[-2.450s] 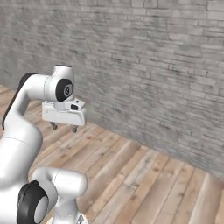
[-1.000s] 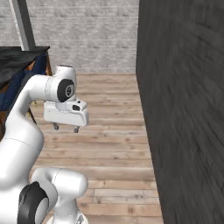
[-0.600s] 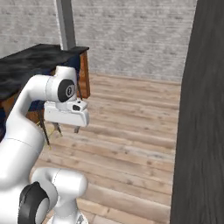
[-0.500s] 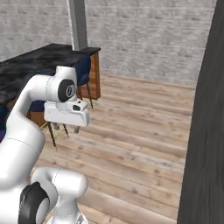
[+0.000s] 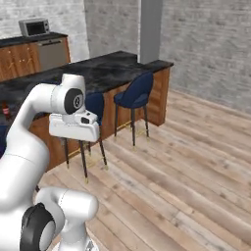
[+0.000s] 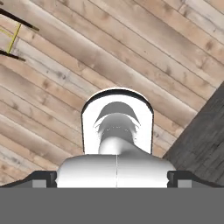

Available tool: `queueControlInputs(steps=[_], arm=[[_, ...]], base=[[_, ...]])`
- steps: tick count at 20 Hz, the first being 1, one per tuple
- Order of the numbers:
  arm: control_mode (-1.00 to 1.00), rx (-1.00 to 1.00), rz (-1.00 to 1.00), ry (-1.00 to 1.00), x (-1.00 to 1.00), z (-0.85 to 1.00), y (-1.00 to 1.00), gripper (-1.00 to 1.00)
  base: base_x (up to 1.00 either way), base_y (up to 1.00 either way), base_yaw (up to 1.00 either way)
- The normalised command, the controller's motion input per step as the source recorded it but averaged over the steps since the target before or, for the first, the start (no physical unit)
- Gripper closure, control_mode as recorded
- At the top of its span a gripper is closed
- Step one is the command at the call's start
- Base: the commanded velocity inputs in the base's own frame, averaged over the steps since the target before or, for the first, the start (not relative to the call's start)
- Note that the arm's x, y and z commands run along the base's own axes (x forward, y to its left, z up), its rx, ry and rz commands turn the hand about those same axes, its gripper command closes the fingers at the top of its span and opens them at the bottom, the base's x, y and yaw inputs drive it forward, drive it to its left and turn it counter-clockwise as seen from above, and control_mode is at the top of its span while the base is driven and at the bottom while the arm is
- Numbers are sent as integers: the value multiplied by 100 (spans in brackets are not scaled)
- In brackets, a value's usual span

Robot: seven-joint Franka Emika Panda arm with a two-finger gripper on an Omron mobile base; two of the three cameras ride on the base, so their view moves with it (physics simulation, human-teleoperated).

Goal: Place the large bottle from the dining counter next to the other large bottle outside the sink, and place the small bottle from the dining counter next to the other small bottle inside the sink.

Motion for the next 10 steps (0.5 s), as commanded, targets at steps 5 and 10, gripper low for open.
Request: queueControlInputs(steps=[5, 10], arm=[[100, 0, 0, 0, 0, 0, 0, -100], [100, 0, 0, 0, 0, 0, 0, -100]], base=[[100, -14, 63], [90, -9, 59]])
